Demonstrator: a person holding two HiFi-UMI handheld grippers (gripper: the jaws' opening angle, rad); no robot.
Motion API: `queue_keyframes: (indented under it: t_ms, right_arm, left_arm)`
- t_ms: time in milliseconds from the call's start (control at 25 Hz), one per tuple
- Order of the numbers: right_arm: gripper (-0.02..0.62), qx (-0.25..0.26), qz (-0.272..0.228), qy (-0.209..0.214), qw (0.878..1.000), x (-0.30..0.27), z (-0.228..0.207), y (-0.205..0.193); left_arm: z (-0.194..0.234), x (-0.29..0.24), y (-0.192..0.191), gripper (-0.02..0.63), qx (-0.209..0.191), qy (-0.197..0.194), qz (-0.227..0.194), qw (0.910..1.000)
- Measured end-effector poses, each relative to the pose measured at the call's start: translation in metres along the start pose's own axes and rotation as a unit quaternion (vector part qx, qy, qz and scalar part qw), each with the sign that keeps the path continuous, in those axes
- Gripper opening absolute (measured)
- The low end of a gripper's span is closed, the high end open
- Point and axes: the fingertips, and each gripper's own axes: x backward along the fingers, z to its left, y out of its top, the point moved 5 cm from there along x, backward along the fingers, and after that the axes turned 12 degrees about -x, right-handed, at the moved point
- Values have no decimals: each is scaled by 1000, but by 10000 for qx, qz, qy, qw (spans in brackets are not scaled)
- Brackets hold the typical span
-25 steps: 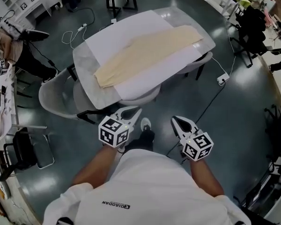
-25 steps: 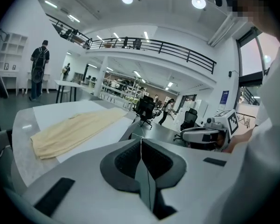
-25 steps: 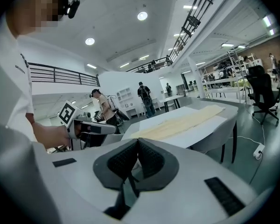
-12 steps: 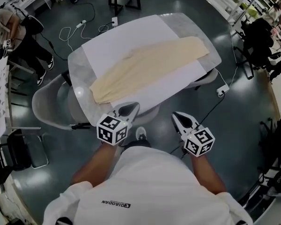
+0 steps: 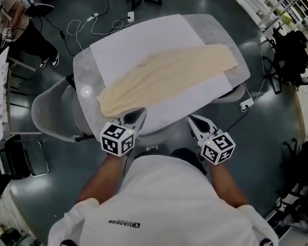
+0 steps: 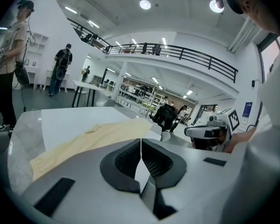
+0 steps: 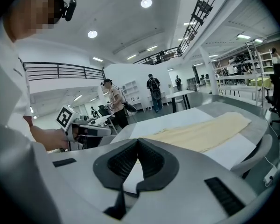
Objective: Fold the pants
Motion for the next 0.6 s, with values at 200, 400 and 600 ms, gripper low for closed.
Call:
queue_keyframes:
  t_ms: [200,400,600]
  right_arm:
    - [21,115,124,219,9996,-19,-15,16]
    - [21,213,424,670,9966,-47,-46,33]
    - [21,460,929,1225,9870,-80,-73,45]
  left_arm:
    - [11,-5,-1,32,177,319,7,9993]
    - [19,-16,-2,32,426,911,-22,9949]
    - [41,-14,-12,32,934,1871,-56,9779]
